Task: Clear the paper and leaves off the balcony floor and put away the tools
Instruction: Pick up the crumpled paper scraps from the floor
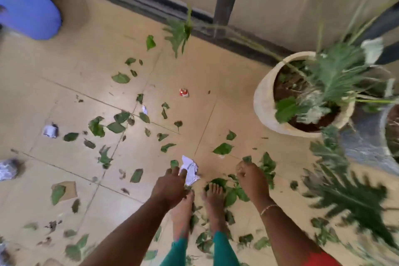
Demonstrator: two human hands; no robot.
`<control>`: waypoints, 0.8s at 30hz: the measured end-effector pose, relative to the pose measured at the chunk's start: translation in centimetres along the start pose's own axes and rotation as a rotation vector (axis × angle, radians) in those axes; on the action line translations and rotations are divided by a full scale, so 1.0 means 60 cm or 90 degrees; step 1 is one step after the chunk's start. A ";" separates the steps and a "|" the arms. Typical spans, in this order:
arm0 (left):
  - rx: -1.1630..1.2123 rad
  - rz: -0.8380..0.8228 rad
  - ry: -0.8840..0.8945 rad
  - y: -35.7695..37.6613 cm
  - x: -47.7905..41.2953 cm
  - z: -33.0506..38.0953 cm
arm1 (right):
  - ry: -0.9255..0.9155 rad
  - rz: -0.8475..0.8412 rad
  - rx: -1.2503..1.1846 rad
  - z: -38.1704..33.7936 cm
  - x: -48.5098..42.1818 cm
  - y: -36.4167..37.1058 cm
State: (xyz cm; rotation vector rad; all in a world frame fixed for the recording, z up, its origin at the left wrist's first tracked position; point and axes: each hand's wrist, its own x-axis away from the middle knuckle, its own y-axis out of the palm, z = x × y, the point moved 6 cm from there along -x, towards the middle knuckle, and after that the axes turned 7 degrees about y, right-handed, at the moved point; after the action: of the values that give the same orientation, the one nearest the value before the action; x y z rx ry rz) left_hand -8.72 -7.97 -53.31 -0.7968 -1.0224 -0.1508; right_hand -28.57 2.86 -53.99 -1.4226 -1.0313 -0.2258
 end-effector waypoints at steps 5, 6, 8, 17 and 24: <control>-0.184 -0.011 0.113 0.095 -0.146 -0.015 | -0.077 0.008 0.098 0.015 -0.144 0.120; -0.233 0.033 0.136 0.109 -0.170 -0.021 | -0.105 0.000 0.121 0.019 -0.165 0.138; -0.270 0.083 0.180 0.135 -0.214 -0.029 | -0.168 -0.016 0.169 0.024 -0.197 0.165; -0.264 0.049 0.225 0.172 -0.265 -0.029 | -0.399 0.052 0.294 -0.006 -0.249 0.209; -0.144 0.128 0.214 0.176 -0.257 -0.054 | -0.427 0.084 0.089 -0.041 -0.247 0.174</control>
State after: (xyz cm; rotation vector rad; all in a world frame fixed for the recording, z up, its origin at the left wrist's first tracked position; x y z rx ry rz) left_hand -9.82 -6.25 -72.15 -1.0358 -0.6107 -0.2222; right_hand -28.80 -3.59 -71.11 -1.4608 -1.4493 0.4437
